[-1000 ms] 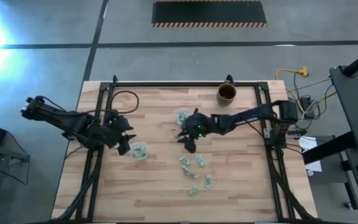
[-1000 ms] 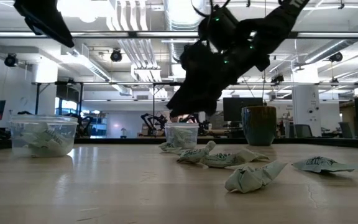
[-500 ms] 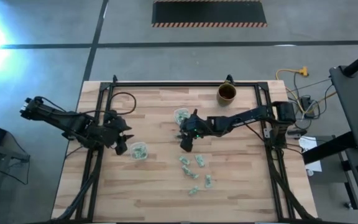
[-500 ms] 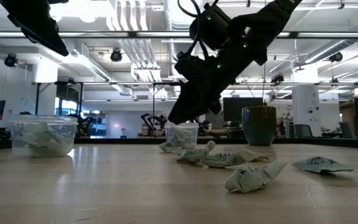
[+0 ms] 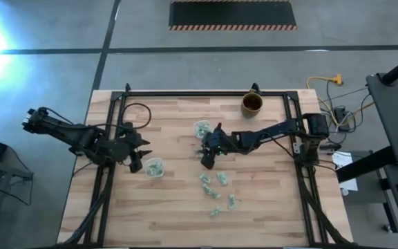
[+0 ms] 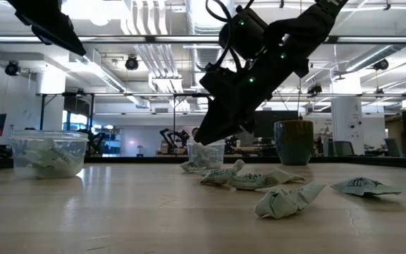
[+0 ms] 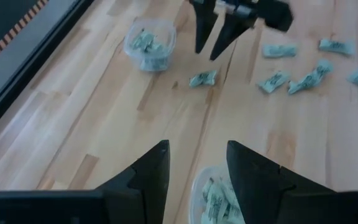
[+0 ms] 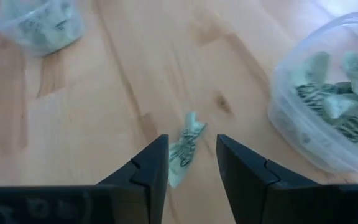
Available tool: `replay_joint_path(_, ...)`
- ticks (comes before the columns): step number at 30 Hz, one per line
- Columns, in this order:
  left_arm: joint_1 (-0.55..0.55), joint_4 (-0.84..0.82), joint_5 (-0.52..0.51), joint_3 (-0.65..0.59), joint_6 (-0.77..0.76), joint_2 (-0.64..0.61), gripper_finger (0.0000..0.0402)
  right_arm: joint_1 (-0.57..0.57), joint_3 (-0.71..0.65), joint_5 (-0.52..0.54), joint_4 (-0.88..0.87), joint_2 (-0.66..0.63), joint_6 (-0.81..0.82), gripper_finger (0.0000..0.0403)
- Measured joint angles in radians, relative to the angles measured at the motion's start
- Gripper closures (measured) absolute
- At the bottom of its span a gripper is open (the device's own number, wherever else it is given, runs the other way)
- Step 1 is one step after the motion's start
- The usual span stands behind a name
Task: Pick and place Stevia / Truvia into bins
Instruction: Put the stevia packet into the top transparent container
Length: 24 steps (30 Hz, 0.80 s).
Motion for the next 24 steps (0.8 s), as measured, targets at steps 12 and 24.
replay_joint_path(12, 0.0, 0.025, -0.001, 0.0, 0.0, 0.011, 0.0258, 0.0, -0.021, 0.012, 0.04, 0.0, 0.009, 0.0273)
replay_joint_path(24, 0.0, 0.039, -0.003, 0.0, 0.021, 0.015, 0.0258, 0.003, -0.071, 0.01, 0.09, 0.0, 0.022, 0.0287)
